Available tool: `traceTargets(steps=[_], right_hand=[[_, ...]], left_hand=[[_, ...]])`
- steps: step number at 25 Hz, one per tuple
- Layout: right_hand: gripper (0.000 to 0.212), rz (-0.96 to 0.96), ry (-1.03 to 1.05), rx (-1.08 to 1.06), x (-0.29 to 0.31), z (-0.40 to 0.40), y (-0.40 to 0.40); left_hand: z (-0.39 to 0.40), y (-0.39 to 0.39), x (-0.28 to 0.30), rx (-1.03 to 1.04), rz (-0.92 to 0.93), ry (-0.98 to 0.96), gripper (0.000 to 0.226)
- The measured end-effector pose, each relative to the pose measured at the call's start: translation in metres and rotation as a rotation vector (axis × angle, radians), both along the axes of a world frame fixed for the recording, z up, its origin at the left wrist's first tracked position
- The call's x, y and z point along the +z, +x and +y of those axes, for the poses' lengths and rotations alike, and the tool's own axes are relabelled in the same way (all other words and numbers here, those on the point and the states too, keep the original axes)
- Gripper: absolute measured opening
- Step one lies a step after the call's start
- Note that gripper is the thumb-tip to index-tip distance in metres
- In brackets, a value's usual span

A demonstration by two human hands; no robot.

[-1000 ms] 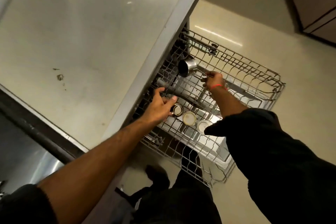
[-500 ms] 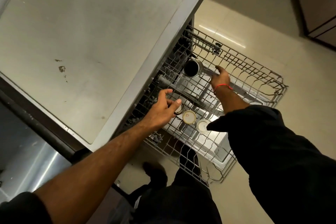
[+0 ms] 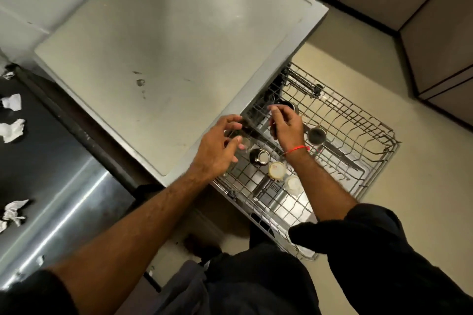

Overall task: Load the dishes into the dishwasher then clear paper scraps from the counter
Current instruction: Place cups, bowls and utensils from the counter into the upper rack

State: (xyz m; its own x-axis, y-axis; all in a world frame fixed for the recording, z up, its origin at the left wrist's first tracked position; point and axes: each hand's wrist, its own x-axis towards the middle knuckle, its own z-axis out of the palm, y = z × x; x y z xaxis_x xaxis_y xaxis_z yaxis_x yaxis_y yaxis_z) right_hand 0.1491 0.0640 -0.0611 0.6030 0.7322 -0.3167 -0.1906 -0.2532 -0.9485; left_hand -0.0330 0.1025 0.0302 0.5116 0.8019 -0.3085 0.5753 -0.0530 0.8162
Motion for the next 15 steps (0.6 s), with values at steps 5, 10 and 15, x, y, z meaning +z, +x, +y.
traceTargets(steps=[5, 10, 15], right_hand=[[0.019, -0.018, 0.204, 0.235, 0.085, 0.024, -0.116], [0.012, 0.025, 0.228, 0.578, 0.127, 0.049, -0.260], [0.020, -0.016, 0.176, 0.809, 0.138, 0.075, -0.402]], left_hand=[[0.010, -0.102, 0.025, 0.314, -0.089, 0.147, 0.038], [0.019, -0.247, 0.033, 0.519, -0.152, 0.281, 0.036], [0.019, -0.389, 0.037, 0.728, -0.118, 0.391, 0.035]])
